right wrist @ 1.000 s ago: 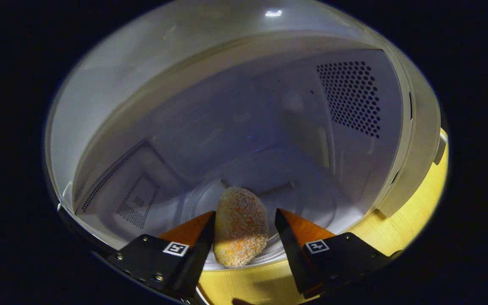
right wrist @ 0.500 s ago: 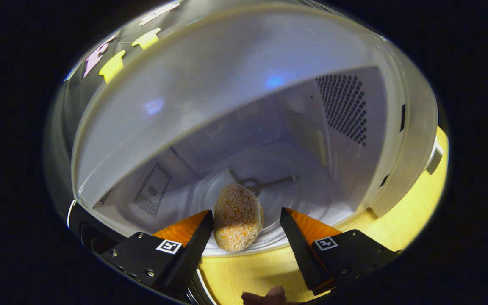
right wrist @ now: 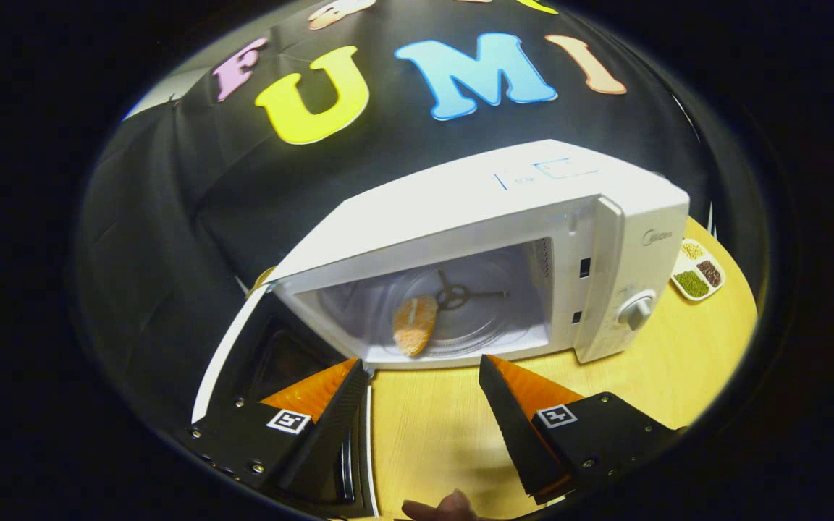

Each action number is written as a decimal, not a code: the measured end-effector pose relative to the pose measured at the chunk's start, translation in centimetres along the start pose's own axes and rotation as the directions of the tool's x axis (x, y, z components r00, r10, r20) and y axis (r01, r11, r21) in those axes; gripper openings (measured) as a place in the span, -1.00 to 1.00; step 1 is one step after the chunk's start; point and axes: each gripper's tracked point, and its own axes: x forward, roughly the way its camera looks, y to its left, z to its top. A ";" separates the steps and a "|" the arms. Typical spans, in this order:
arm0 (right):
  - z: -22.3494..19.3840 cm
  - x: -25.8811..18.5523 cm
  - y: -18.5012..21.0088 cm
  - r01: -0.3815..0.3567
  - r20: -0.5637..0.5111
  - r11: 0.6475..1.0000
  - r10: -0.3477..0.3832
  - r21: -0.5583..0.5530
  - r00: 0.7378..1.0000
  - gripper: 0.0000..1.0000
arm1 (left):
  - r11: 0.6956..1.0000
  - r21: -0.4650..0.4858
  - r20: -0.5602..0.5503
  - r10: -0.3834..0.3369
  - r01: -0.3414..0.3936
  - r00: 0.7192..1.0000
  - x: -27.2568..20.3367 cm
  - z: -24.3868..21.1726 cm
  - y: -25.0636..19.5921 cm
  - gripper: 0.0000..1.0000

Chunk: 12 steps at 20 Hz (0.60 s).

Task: Open the microwave oven with the left hand, put the food in, and close the microwave oven.

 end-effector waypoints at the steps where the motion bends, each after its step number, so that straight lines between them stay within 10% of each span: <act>1: -0.2 -2.2 0.3 -0.012 -0.001 0.999 0.012 -0.038 1.000 0.94 | 0.999 -0.024 0.014 -0.032 0.033 0.999 0.3 0.0 -0.4 0.25; 7: -1.6 -14.2 1.3 -0.079 -0.018 0.963 0.077 -0.258 0.997 0.94 | 0.992 -0.039 0.000 -0.120 0.120 0.993 3.7 -1.8 -1.3 0.38; 9: -1.3 -17.0 1.2 -0.091 0.007 0.939 0.099 -0.332 0.995 0.94 | 0.994 -0.043 -0.002 -0.104 0.103 0.995 3.3 -1.5 -1.6 0.12; 12: -1.2 -19.8 0.6 -0.095 0.027 0.903 0.117 -0.419 0.993 0.94 | 0.994 -0.065 -0.006 -0.086 0.085 0.996 2.0 -2.0 -2.5 0.36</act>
